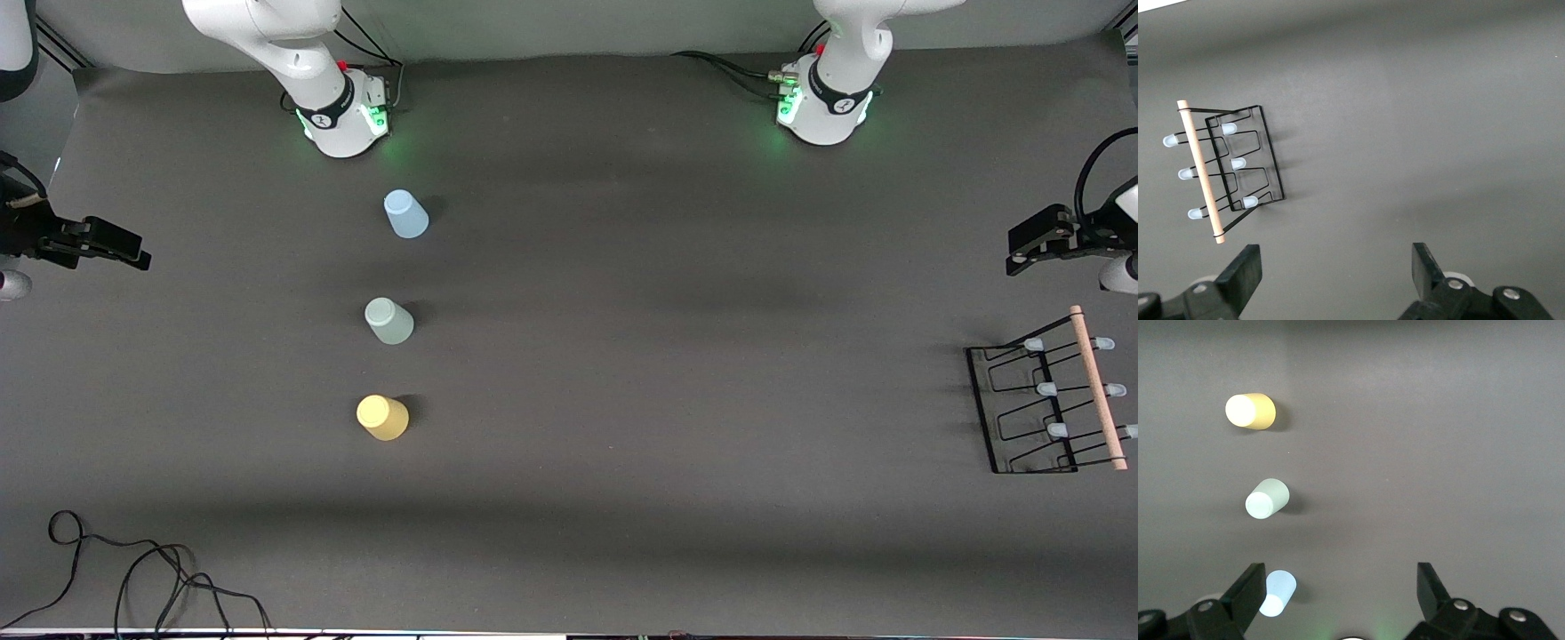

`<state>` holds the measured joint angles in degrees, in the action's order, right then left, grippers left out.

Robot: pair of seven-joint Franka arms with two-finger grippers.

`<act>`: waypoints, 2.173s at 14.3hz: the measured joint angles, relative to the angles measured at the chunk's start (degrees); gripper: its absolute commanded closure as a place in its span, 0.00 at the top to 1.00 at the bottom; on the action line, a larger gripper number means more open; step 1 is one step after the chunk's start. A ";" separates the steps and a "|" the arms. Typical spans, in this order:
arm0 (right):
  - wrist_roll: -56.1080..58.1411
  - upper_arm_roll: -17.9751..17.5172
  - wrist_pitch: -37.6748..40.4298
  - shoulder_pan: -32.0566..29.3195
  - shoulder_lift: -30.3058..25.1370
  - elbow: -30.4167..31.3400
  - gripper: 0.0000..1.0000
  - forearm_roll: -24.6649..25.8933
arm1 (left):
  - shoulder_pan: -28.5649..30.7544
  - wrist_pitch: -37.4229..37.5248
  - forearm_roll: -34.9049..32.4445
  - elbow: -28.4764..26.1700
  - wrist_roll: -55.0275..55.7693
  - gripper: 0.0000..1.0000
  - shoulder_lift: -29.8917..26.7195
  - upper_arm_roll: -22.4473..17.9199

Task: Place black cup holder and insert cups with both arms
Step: 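Move the left gripper toward the black wire cup rack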

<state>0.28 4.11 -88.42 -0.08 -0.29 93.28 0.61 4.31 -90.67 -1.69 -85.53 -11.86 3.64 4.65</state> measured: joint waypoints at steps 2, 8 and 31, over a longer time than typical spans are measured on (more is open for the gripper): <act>0.00 0.00 0.07 0.00 -0.09 0.17 1.00 0.00 | 0.00 0.00 0.00 0.00 0.10 1.00 0.02 0.01; 0.00 0.00 0.07 0.00 -0.23 0.37 1.00 0.00 | 1.43 -1.75 -0.20 -0.42 0.11 1.00 2.49 -0.09; 0.00 -0.01 0.06 0.00 -0.28 0.45 1.00 0.00 | 19.81 -15.46 -5.52 -2.35 -17.22 0.00 25.39 0.60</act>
<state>0.28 4.10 -88.35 -0.08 -0.57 93.73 0.61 24.12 -106.13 -7.21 -87.88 -29.07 29.03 5.25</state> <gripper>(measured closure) 0.000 0.837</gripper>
